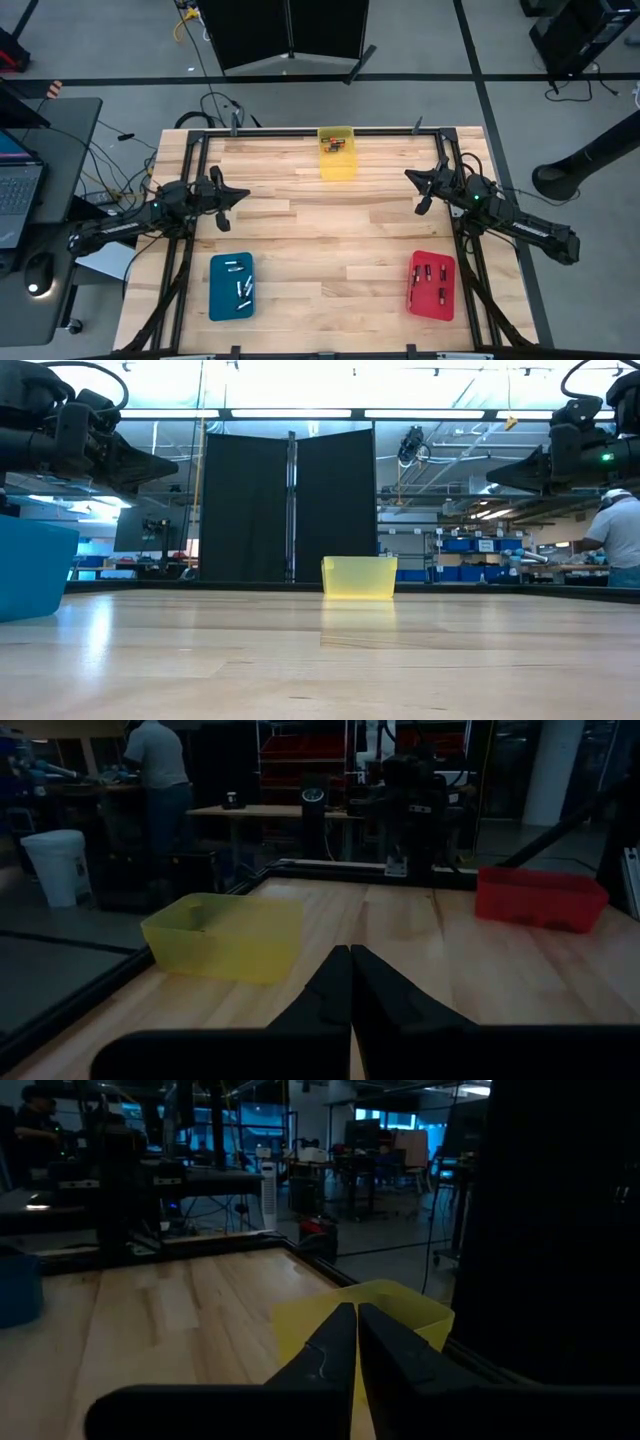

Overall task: Sort batteries
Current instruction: Return to Home Position

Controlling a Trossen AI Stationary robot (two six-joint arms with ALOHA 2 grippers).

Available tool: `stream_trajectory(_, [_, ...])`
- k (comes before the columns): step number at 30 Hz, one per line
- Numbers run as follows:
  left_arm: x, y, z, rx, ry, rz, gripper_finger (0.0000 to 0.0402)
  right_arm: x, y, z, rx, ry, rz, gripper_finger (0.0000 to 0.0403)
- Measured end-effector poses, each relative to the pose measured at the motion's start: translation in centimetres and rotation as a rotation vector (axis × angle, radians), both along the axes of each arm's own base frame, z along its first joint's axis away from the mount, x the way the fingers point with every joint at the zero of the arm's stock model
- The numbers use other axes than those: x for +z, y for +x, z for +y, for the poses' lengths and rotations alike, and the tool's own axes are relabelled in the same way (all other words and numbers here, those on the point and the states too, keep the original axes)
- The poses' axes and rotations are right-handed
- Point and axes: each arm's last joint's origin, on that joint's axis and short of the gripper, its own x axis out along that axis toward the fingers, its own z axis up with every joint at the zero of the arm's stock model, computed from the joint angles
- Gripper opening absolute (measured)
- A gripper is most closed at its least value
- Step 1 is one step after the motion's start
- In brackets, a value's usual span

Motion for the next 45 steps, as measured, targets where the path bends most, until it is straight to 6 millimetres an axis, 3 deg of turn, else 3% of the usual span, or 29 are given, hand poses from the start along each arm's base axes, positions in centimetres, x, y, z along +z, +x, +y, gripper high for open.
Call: stream_trajectory(45, [-0.01,0.00,0.00,-0.001,0.001,-0.001,0.0007,0.00,0.00,0.00,0.000,0.001,0.000,0.0032])
